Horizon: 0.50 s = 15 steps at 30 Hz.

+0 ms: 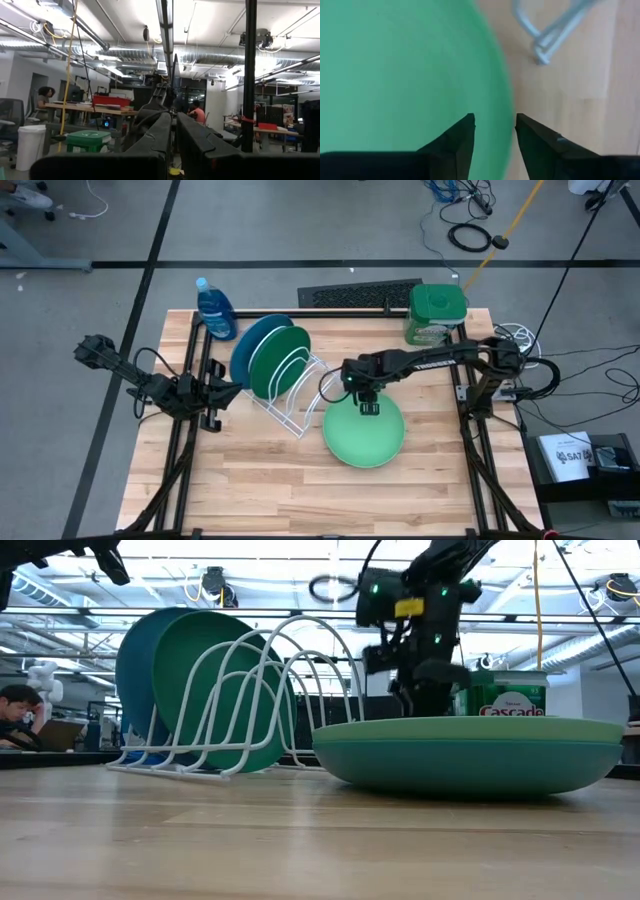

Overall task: Sort dishes
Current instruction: Put the light green plate on the dish rack

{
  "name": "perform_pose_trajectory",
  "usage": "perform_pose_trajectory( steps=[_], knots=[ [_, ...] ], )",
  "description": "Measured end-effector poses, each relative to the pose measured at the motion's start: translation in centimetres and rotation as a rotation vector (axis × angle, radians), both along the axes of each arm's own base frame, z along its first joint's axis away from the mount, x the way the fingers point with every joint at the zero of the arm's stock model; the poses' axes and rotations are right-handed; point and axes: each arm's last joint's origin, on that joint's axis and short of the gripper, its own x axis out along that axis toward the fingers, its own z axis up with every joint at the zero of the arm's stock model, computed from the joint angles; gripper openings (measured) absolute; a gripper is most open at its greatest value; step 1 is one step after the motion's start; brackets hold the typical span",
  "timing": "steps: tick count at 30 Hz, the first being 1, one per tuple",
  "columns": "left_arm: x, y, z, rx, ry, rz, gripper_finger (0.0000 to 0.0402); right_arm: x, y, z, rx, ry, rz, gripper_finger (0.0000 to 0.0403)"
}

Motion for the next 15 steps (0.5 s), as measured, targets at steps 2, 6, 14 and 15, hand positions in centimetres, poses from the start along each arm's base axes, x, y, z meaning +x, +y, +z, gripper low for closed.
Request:
perform_pose_trajectory(
  steps=[2,6,14,15],
  knots=[
    [0.0,0.0,0.0,0.002,0.001,0.001,0.0031,-0.2,0.6,0.8,-0.014,-0.027,0.006,0.0142],
    [0.0,0.0,-0.1,0.007,0.012,0.007,0.0031,-0.6,1.6,2.9,-0.031,-0.106,-0.017,0.0143],
    [0.1,0.0,-0.2,0.004,0.021,0.018,0.0031,-0.6,6.3,5.9,0.302,-0.301,0.007,0.0143],
    [0.1,0.0,-0.2,0.004,0.021,0.018,0.0031,-0.5,7.3,6.1,0.343,-0.319,0.026,0.0143]
  ],
)
